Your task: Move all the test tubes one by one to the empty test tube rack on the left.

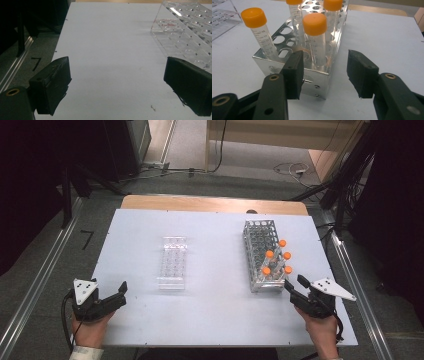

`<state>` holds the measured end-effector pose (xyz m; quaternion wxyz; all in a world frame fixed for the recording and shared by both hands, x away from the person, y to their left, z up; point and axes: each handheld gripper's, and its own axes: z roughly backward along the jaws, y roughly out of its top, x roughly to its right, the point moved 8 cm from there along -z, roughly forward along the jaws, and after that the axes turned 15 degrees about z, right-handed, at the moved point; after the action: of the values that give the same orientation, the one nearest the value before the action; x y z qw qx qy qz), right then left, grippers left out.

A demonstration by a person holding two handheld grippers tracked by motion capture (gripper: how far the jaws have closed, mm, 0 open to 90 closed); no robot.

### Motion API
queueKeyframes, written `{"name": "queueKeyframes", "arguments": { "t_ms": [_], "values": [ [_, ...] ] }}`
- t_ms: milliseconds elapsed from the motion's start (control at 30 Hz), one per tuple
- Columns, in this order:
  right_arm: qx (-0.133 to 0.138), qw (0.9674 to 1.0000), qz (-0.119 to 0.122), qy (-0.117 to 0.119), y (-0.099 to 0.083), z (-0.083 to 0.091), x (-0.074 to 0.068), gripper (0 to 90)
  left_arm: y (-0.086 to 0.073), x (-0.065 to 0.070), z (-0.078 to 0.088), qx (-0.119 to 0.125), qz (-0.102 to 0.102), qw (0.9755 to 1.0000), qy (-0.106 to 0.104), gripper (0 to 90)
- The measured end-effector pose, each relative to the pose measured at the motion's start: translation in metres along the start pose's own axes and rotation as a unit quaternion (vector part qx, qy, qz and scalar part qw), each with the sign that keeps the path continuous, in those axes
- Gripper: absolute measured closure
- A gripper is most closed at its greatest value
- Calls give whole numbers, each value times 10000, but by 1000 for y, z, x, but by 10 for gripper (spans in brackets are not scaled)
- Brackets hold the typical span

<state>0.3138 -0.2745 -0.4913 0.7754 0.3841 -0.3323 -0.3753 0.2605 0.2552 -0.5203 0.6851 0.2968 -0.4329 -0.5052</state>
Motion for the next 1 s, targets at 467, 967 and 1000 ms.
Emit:
{"name": "queueKeyframes", "arguments": {
  "t_ms": [467,967,1000],
  "values": [
    [62,9999,86,-28,9,-14,-5,595,0,-1,0,-8,10,10000,3,72],
    [51,9997,154,-172,12,-21,-4,712,0,0,0,-13,6,10000,-3,72],
    [75,9997,151,-187,13,-20,-4,713,0,0,0,-15,2,10000,-7,73]
  ]
}}
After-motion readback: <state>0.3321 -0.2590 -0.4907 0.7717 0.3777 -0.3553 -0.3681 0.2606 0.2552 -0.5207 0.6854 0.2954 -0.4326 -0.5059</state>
